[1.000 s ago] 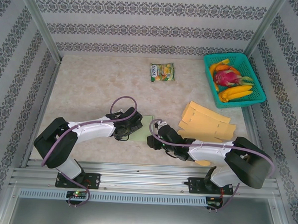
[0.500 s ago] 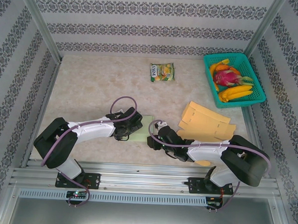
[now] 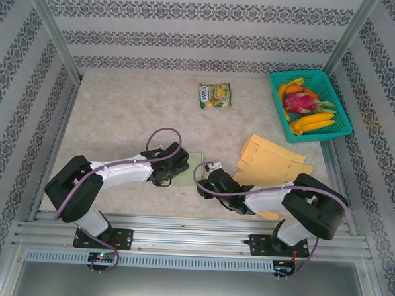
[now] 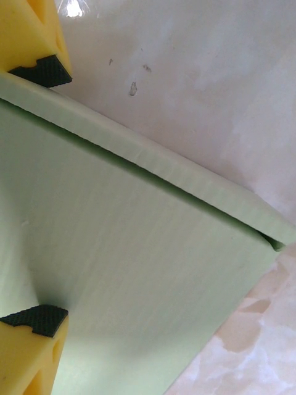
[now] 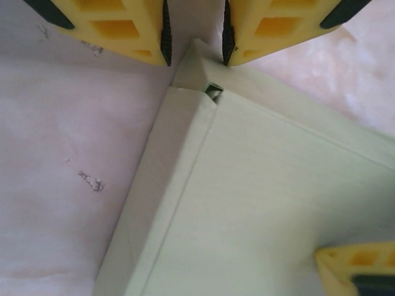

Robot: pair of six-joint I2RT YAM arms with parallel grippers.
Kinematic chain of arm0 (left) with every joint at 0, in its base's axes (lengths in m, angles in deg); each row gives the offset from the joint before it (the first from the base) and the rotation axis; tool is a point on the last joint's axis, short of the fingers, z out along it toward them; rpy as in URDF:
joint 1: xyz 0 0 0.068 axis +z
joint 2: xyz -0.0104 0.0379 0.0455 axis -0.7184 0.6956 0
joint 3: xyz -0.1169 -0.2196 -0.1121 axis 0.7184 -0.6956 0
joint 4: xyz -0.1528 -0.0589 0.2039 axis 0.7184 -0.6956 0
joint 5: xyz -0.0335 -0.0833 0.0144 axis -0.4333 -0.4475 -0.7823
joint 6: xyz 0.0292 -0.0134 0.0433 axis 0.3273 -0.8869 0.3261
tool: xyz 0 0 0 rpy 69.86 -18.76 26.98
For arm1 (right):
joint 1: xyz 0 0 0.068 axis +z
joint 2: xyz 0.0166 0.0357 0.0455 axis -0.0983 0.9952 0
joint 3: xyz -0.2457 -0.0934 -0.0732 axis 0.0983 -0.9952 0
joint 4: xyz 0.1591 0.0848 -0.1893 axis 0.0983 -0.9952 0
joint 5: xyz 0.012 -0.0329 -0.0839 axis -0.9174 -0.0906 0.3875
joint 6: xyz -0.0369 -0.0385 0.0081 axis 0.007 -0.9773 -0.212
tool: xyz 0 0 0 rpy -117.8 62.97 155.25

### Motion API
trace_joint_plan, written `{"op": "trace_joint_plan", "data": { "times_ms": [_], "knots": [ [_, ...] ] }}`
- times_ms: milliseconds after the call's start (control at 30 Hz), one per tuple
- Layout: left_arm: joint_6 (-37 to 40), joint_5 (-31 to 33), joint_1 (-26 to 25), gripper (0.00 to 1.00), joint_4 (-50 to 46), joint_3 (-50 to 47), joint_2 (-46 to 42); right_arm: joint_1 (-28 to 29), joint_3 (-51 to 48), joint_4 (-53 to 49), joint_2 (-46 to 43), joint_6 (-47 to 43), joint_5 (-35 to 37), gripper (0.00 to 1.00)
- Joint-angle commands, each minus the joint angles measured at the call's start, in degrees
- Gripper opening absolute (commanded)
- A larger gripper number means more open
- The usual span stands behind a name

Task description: Fold the paper box

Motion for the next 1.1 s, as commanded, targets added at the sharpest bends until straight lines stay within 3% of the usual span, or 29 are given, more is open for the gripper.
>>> {"op": "trace_joint_plan", "data": {
  "times_ms": [0,267,433,700,933,1000,1067],
  "knots": [
    [0.29,-0.01,-1.23,0.93,-4.43,-1.68,2.32,0.51,-0.67,3.93,3.72,-2.66,3.66,0.28],
    [1.36,-0.16,-1.23,0.93,-4.59,-1.39,2.52,0.51,-0.01,5.41,5.95,-3.45,10.09,0.28],
    [4.15,-3.19,-2.02,0.90,-2.36,-0.77,0.31,-0.49,2.05,1.77,4.68,-4.79,9.90,0.29],
    [8.90,-1.59,-5.44,0.92,-4.93,2.93,-4.42,-11.97,3.78,-2.27,2.32,-1.64,-4.56,0.34],
    [13.75,-0.23,-5.31,0.93,-5.18,3.93,-7.62,-16.73,3.82,-9.41,-4.07,2.47,-11.98,0.37],
    [19.70,0.82,-5.12,0.94,-2.12,4.45,-9.43,-17.34,4.89,-13.30,-5.92,5.12,-13.54,0.34],
    [27.57,0.58,-4.05,0.94,1.61,5.32,-9.93,-17.41,5.25,-14.20,-7.01,7.29,-15.15,0.20]
  ]
}}
